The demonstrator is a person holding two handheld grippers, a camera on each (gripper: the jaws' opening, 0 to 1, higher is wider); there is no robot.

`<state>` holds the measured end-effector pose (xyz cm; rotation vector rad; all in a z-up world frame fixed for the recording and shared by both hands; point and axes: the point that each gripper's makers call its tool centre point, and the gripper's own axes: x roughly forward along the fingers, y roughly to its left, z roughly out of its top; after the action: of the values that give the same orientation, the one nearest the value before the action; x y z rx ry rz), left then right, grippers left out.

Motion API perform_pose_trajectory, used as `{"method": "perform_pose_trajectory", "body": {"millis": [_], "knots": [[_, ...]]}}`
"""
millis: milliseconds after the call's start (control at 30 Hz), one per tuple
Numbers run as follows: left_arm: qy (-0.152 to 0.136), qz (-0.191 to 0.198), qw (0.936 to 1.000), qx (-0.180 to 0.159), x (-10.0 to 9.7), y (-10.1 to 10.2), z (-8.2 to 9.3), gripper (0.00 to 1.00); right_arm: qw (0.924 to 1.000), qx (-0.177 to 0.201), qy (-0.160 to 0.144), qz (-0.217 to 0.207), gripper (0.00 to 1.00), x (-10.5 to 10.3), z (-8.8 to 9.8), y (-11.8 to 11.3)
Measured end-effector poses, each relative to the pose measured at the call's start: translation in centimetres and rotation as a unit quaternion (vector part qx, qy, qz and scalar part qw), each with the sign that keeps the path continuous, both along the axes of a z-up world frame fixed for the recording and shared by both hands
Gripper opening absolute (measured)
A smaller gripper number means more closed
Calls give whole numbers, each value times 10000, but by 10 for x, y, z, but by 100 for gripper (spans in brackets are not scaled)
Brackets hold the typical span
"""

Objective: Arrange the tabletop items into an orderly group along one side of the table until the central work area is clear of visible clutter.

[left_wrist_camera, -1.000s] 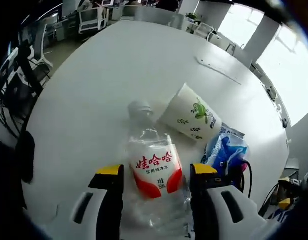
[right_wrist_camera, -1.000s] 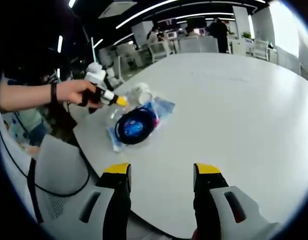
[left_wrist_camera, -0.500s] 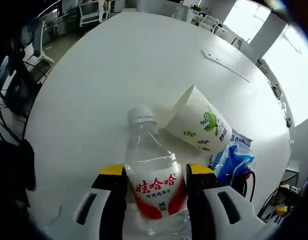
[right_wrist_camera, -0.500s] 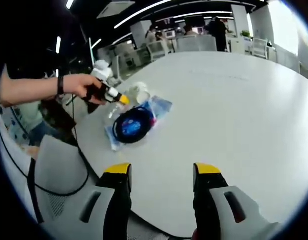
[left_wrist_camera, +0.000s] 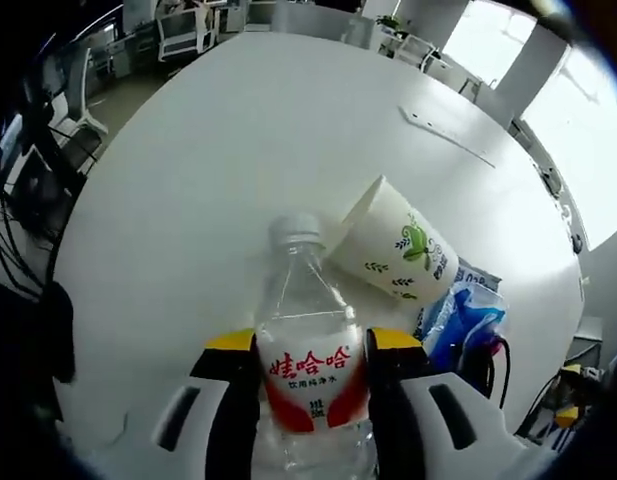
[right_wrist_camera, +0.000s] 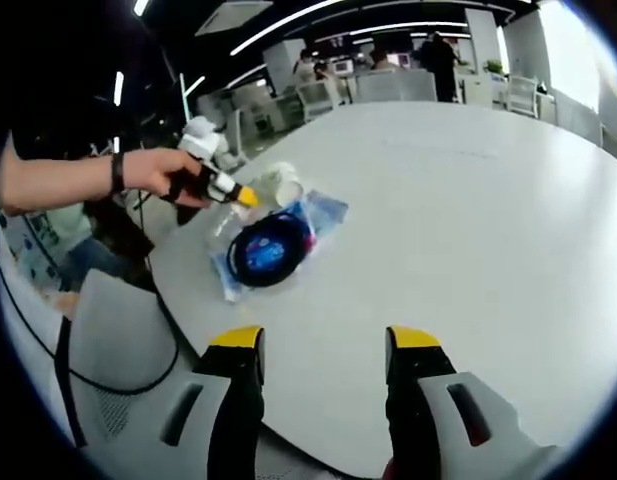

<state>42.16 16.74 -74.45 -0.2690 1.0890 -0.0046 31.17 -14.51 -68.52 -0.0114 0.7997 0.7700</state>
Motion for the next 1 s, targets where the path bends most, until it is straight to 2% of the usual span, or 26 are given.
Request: {"method": "perform_pose_trajectory", "body": {"millis": [400, 900, 1000], "knots": [[-225, 25, 9997, -33, -1, 4, 13, 39, 10000, 27, -45, 60, 48, 2, 0, 5], [-546, 59, 9984, 123, -8, 17, 32, 38, 9999, 81, -81, 117, 47, -1, 2, 15], [-747, -78, 9969, 216, -6, 15, 37, 38, 9998, 73, -94, 131, 47, -1, 2, 15]]}}
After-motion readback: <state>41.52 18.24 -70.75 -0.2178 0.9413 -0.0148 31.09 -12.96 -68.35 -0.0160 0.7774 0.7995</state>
